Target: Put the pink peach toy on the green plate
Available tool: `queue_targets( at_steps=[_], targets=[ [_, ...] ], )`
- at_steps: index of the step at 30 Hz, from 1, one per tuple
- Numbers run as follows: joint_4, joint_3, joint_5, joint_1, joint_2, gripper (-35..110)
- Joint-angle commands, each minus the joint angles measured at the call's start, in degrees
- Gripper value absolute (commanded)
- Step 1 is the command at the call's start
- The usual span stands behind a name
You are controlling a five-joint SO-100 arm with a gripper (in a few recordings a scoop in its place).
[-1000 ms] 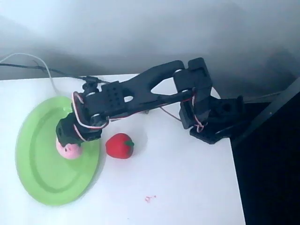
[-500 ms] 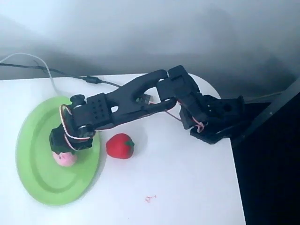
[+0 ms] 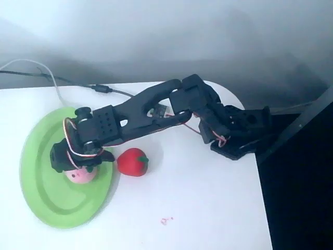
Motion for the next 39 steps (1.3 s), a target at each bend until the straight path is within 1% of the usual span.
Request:
queue_targets(
  at_steps=[1, 6, 11, 12, 14, 17, 18, 23, 25, 30, 36, 39],
  targets=[
    [0.2, 0.0, -0.7, -0.4, 5.0, 64],
    [0.2, 0.0, -1.5, -0.3, 7.4, 64],
    [-0.4, -0.7, -2.1, -0.1, 9.2, 59],
    [-0.4, -0.8, -2.4, 0.0, 10.0, 56],
    [-0.4, -0.5, -2.4, 0.3, 12.3, 42],
    [-0.4, 1.8, -6.4, 2.5, 17.8, 10],
    [-0.1, 3.0, -6.4, 3.2, 20.3, 0],
    [-0.1, 14.7, -7.3, 6.8, 37.2, 0],
    [0.3, 22.4, -6.3, 8.3, 46.4, 0],
    [6.0, 46.1, -1.5, 12.3, 69.9, 0],
    [10.9, 75.7, 5.8, 10.5, 97.1, 0],
    [15.4, 84.5, 7.5, 10.1, 105.9, 0]
  ],
)
